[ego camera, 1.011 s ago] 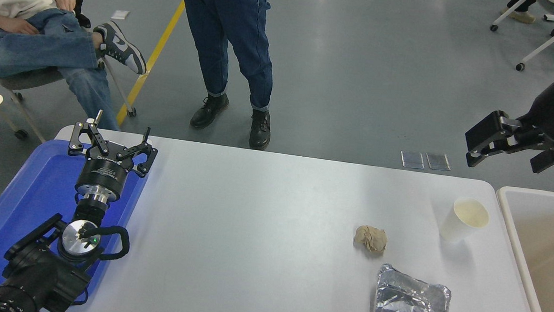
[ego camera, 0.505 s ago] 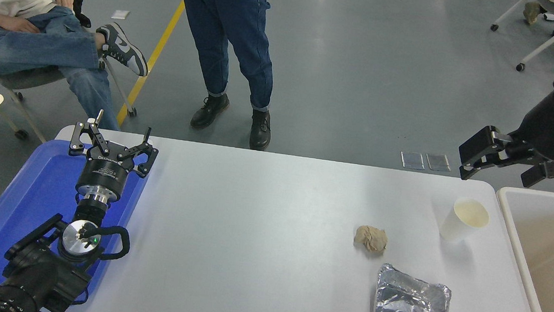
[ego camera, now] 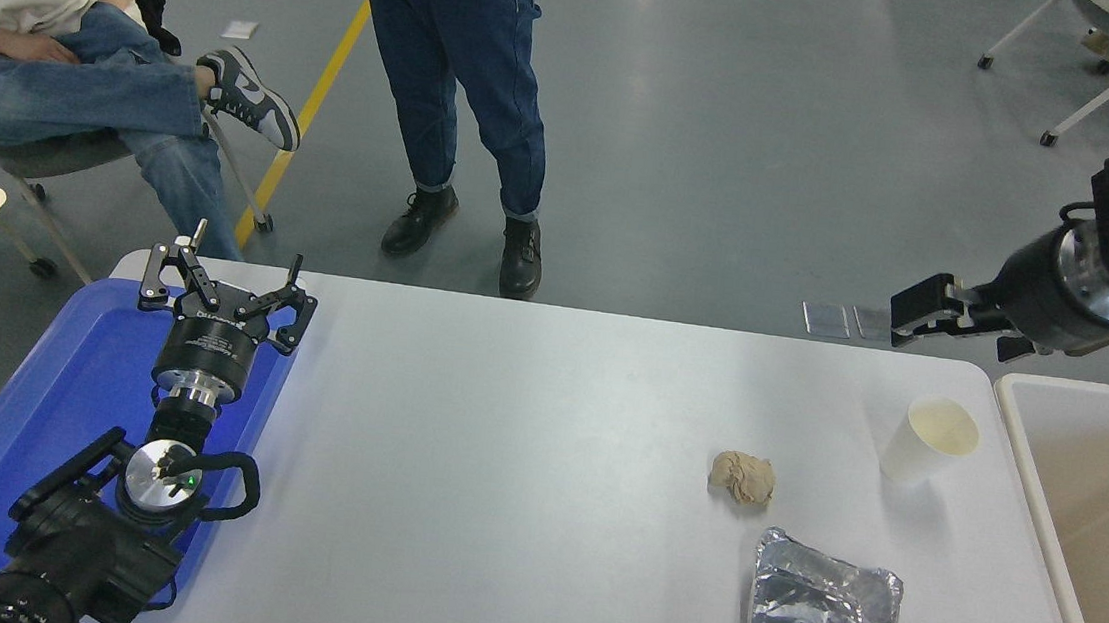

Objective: Pick up paper cup place in dustbin

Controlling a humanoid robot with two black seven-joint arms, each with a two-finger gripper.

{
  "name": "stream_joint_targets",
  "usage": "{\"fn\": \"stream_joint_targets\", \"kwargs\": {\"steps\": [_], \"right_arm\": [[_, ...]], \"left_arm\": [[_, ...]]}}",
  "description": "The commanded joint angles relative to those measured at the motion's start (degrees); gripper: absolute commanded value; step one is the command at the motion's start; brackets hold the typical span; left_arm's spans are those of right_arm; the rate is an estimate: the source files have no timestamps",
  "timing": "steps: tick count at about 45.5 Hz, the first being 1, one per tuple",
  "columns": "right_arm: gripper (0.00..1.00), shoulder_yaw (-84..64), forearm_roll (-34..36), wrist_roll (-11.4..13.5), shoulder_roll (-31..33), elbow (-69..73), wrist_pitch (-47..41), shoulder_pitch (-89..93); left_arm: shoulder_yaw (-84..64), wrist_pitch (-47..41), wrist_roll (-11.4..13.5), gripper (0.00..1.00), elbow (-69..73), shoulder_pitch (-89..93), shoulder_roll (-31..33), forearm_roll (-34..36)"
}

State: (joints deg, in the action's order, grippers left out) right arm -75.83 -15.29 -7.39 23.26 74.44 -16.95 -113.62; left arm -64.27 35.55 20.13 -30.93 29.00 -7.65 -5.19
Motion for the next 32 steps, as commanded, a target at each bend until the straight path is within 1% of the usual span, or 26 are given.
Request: {"fn": "stream_joint_targets", "kwargs": {"steps": [1,18,27,32], "right_arm": [[1.0,2.7,-0.88,0.0,0.12,-5.97,4.56,9.55],[1.0,7.89,0.17,0.0,-0.06,-23.72,5.35,27.66],[1.0,9.47,0.17,0.09,0.12,-29.87,5.78,33.29],[1.0,9.56,0.17,0.09,0.12,-30.93,5.79,34.43]], "left_arm": [[0.03,0.04,0.0,1.0,-0.01,0.0,0.0,0.0],[0.03,0.04,0.0,1.0,-0.01,0.0,0.0,0.0],[0.03,0.04,0.0,1.0,-0.01,0.0,0.0,0.0],[0.03,0.04,0.0,1.0,-0.01,0.0,0.0,0.0]]}}
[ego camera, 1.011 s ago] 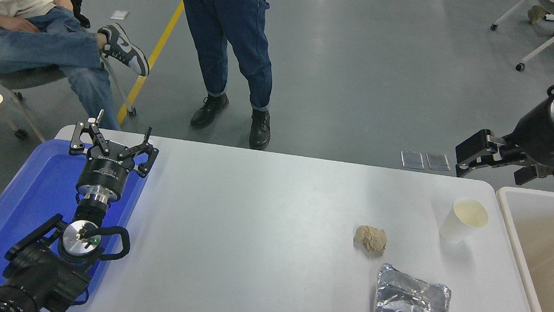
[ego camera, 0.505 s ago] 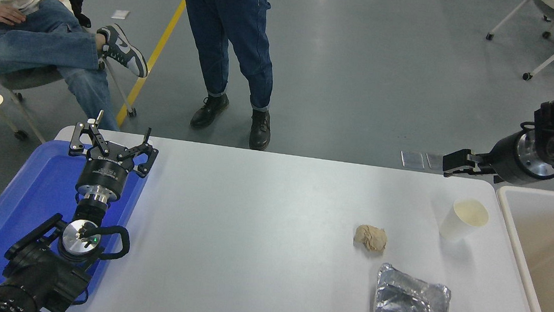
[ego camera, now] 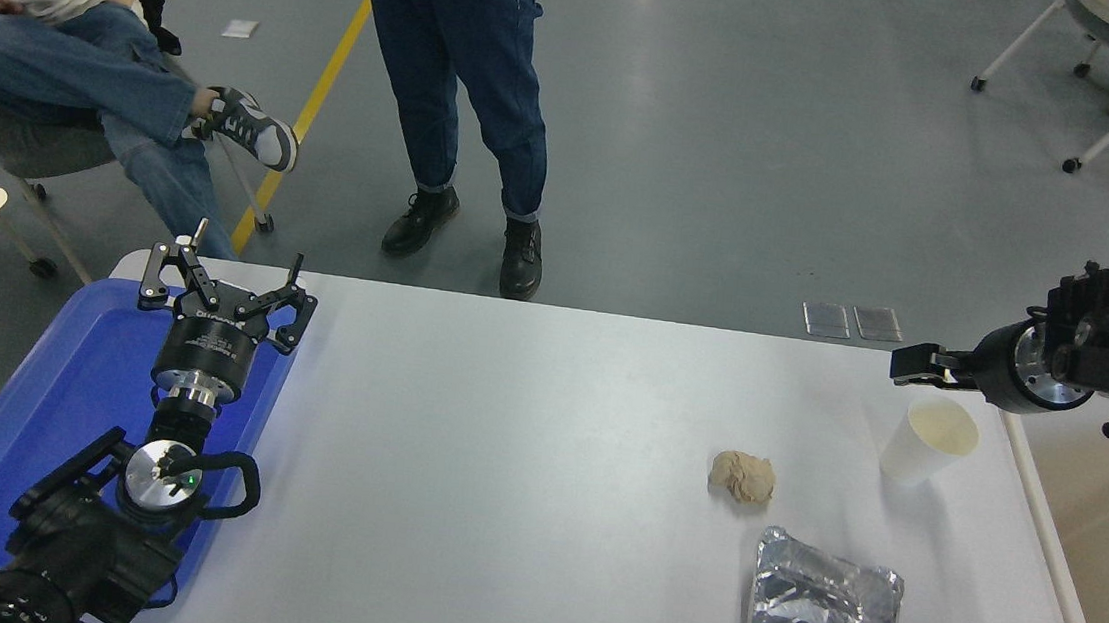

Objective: Pick up paper cup place in dustbin

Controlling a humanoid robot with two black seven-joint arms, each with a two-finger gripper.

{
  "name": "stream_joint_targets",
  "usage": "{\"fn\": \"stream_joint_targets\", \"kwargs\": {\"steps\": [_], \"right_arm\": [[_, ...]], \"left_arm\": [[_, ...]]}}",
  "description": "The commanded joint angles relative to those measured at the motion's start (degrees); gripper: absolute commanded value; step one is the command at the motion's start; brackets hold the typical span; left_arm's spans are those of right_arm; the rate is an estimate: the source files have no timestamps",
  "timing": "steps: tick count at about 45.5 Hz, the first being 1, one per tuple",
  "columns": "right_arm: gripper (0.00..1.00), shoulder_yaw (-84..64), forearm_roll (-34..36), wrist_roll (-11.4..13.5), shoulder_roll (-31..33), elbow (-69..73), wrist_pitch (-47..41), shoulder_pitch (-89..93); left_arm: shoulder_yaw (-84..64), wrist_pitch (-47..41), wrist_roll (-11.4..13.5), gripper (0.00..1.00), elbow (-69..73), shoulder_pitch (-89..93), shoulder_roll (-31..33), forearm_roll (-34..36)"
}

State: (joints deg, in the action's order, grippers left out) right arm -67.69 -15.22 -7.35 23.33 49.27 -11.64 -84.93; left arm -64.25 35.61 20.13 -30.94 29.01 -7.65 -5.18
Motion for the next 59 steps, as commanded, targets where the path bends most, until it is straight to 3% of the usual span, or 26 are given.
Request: {"fn": "stream_joint_targets", "kwargs": {"steps": [1,23,59], "right_arm": [[1.0,1.42,0.01,0.05,0.14,-5.76,0.57,5.83],[1.0,2.03,0.01,0.05,0.31,-6.11,6.81,9.52],[1.0,4.84,0.19,0.05,0.31,-13.58,7.25,13.82]], "left_arm": [[0.0,-0.01,0.0,1.0,0.0,0.0,0.0,-0.01],[-0.09,-0.1,0.09,1.0,0.0,0.0,0.0,-0.01],[0.0,-0.01,0.09,1.0,0.0,0.0,0.0,-0.01]]}}
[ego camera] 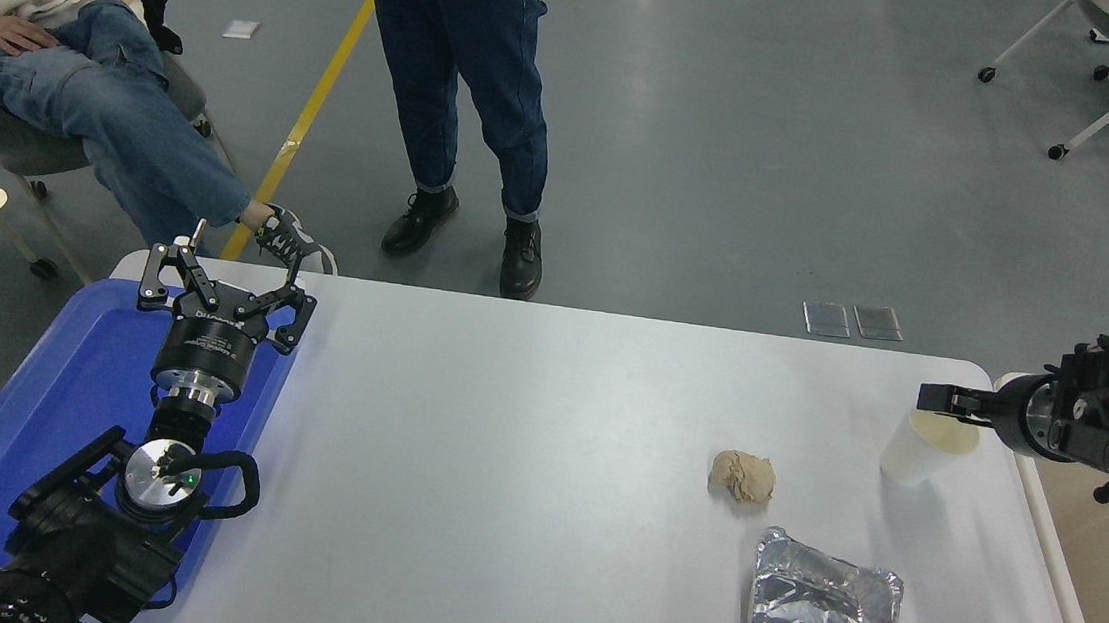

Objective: Pick up paper cup place in dustbin

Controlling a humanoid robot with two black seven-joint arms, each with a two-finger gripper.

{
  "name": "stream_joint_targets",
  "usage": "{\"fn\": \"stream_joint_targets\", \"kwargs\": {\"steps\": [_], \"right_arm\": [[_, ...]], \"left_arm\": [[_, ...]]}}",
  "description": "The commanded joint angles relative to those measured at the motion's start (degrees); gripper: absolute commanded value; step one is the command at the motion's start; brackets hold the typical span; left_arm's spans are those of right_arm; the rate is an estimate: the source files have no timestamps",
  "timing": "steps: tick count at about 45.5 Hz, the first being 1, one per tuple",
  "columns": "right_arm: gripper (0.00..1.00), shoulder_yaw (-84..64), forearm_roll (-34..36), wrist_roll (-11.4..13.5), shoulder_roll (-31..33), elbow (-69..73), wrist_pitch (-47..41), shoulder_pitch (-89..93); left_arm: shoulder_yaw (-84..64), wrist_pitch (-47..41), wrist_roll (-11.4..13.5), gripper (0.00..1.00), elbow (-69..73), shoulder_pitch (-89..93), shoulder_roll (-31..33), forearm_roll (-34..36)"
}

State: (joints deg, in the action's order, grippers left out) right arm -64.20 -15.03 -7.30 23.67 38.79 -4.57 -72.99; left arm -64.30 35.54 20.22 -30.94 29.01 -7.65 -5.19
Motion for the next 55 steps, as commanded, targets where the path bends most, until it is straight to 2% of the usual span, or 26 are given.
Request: {"fn": "stream_joint_targets", "kwargs": {"steps": [1,20,23,33,42,46,48,49,55], "right_arm": [[1.0,1.79,0.0,0.0,-0.11,-3.37,0.35,2.24],[1.0,4.79,-0.08,0.0,-0.03,-4.43,0.7,6.81],[0.94,4.79,-0.08,0.0,-0.03,-4.43,1.32,7.25],[0.91,4.79,0.0,0.09,-0.12,-4.43,3.61,8.04],[0.67,6.54,0.0,0.09,-0.03,-4.34,3.61,9.53],[0.63,7.86,0.0,0.09,-0.03,-4.34,3.52,9.97],[0.57,8.3,0.0,0.09,-0.03,-4.25,3.43,9.97],[0.44,8.65,0.0,0.18,-0.03,-3.99,3.17,9.97],[0.04,9.79,1.84,0.18,0.67,-3.72,2.81,9.8]], "left_arm": [[-0.04,0.06,-0.01,1.0,0.0,0.0,0.0,0.0],[0.05,0.06,-0.01,1.0,0.0,0.0,0.0,0.0],[0.05,-0.03,-0.01,1.0,0.0,0.0,0.0,-0.09],[-0.04,0.06,-0.01,1.0,0.0,0.0,0.0,0.0],[-0.04,0.06,-0.01,1.0,0.0,0.0,0.0,0.0],[0.05,0.06,-0.01,1.0,0.0,0.0,0.0,0.0],[-0.04,0.06,-0.01,1.0,0.0,0.0,0.0,0.0],[-0.04,0.06,-0.01,1.0,0.0,0.0,0.0,0.0],[-0.04,0.06,-0.01,1.0,0.0,0.0,0.0,0.0]]}}
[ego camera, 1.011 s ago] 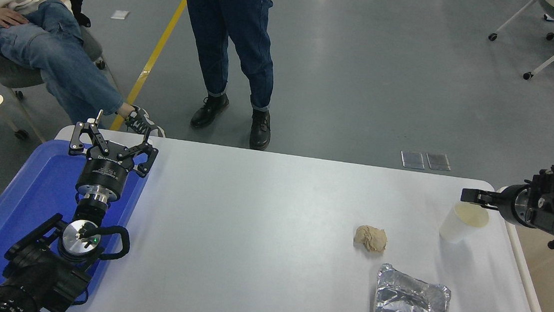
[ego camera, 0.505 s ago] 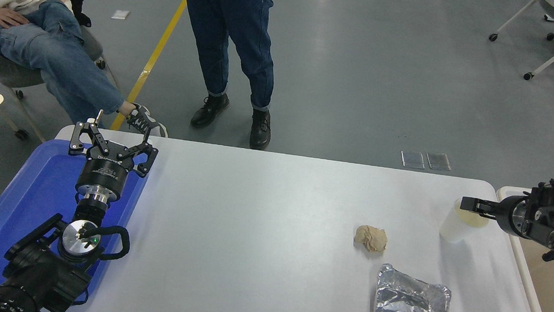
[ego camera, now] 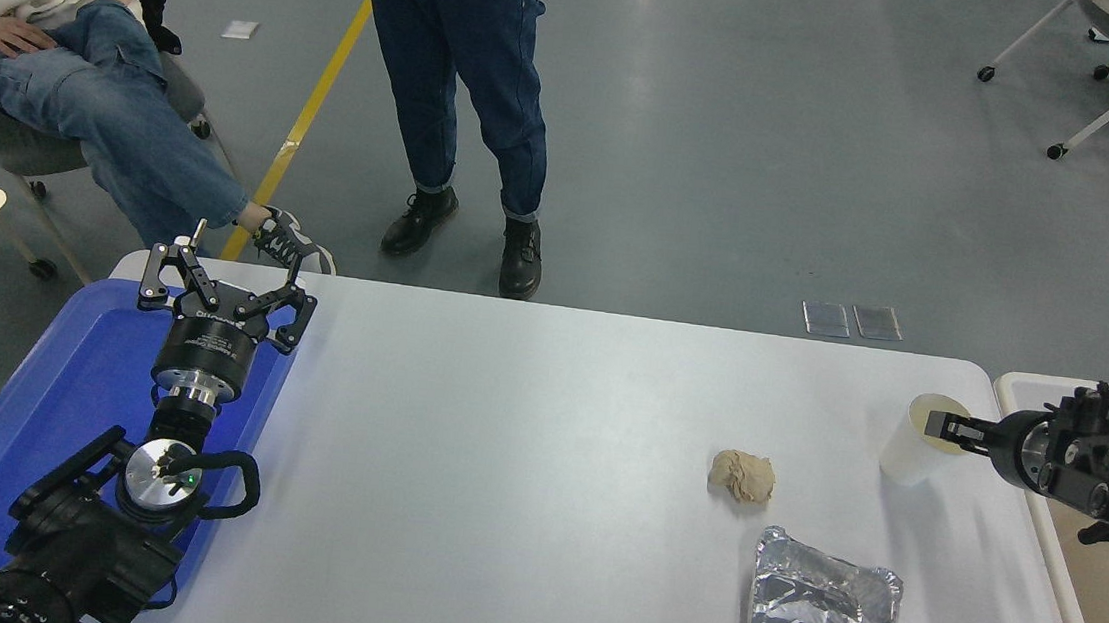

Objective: Pick up paper cup place in dustbin

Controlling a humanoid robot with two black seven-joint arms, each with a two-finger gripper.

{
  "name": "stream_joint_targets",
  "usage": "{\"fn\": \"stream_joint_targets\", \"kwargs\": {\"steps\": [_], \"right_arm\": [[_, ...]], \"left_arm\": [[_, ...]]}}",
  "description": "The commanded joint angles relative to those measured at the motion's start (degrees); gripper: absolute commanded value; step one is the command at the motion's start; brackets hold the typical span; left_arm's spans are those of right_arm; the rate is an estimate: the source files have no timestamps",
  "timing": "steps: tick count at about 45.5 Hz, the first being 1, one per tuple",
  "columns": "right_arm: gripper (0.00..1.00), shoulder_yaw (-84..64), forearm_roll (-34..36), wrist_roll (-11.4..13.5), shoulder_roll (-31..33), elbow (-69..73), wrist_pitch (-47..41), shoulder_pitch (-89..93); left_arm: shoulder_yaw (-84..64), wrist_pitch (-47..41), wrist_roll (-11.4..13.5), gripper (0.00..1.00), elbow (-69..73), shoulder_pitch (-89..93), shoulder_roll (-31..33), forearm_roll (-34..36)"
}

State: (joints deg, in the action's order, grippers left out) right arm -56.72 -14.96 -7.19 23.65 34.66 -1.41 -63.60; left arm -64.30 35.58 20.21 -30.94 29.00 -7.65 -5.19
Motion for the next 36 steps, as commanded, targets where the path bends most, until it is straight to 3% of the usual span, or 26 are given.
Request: {"fn": "stream_joint_targets", "kwargs": {"steps": [1,8,26,36], "right_arm": [[0.0,2.67,2.73,0.07,0.95,0.5,-0.43,0.4],[0.0,3.37,8.01,0.25,2.1,0.59,-0.61,0.23],[0.0,3.37,8.01,0.42,2.27,1.46,-0.96,-0.65],[0.0,2.67,6.96,0.33,8.33,10.42,-1.31,-6.88]], "left_arm": [[0.05,0.01,0.0,1.0,0.0,0.0,0.0,0.0],[-0.04,0.01,0.0,1.0,0.0,0.0,0.0,0.0],[0.05,0.01,0.0,1.0,0.0,0.0,0.0,0.0],[0.05,0.01,-0.08,1.0,0.0,0.0,0.0,0.0]]}}
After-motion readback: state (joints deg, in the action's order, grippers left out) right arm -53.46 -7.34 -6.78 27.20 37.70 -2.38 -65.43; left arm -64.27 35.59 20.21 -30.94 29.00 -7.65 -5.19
